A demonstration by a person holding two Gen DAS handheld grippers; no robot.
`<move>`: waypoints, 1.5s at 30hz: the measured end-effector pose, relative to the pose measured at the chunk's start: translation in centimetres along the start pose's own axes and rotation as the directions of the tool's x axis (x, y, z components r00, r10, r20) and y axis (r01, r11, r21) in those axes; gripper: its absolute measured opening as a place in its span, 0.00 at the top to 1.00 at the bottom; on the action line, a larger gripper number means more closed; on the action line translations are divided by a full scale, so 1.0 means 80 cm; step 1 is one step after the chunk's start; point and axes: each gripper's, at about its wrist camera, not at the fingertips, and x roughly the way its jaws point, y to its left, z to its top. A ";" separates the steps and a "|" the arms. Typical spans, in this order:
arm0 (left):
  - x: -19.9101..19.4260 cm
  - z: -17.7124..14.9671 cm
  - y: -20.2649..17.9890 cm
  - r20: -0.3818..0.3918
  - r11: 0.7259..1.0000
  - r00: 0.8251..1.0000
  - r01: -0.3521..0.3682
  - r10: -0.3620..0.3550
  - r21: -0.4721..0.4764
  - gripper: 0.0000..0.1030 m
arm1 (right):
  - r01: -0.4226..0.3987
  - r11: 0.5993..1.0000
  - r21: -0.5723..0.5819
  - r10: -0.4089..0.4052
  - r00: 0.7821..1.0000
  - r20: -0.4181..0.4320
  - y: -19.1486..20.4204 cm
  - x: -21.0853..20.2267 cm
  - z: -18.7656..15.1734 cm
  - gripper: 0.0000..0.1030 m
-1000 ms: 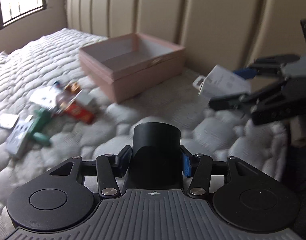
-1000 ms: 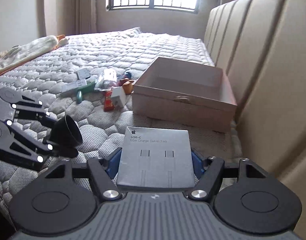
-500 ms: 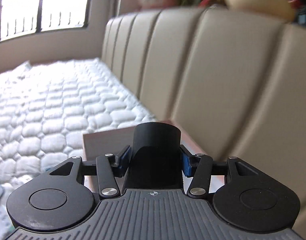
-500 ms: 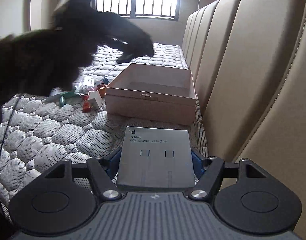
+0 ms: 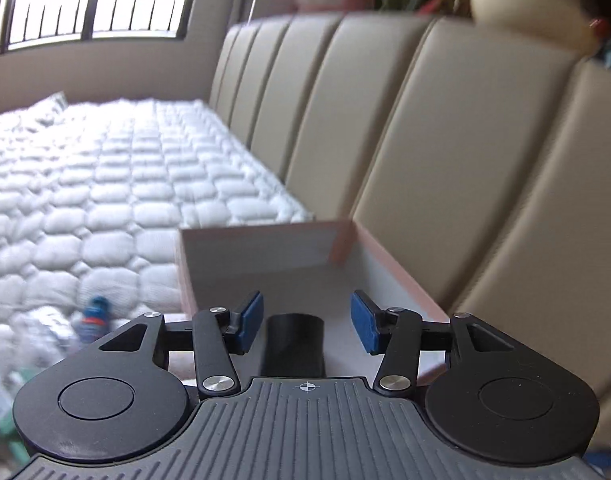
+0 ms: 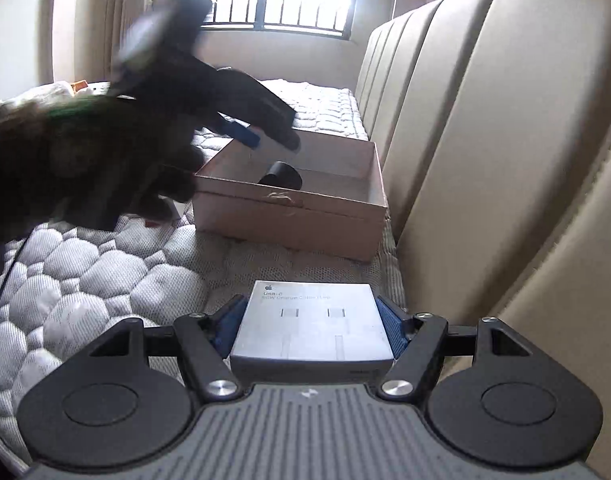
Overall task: Organize rigid objects
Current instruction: 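Carry the black cup into the pink box and open the left tool, then lower the white USB-C box into the pink box and open the right tool, then grasp the white USB hub with the left tool while the right tool grasps the black remote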
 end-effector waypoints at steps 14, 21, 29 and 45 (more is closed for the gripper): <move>-0.153 -0.082 0.159 -0.036 0.989 0.988 -0.149 0.148 -0.005 0.49 | -0.013 0.996 0.087 0.002 0.992 0.124 0.012 0.087 0.190 0.31; -0.173 -0.114 0.213 -0.064 0.984 0.982 -0.178 0.176 -0.028 0.49 | 0.085 0.995 -0.055 -0.078 0.990 0.118 0.033 0.131 0.241 0.11; -0.142 -0.092 0.230 -0.074 0.978 0.982 -0.165 0.175 0.128 0.49 | 0.113 0.971 -0.210 -0.080 0.984 0.160 0.083 0.078 0.114 0.04; -0.064 -0.057 0.246 -0.296 0.950 0.939 -0.081 0.174 0.301 0.47 | -0.138 0.990 -0.009 0.137 0.988 -0.075 0.073 0.077 0.017 0.05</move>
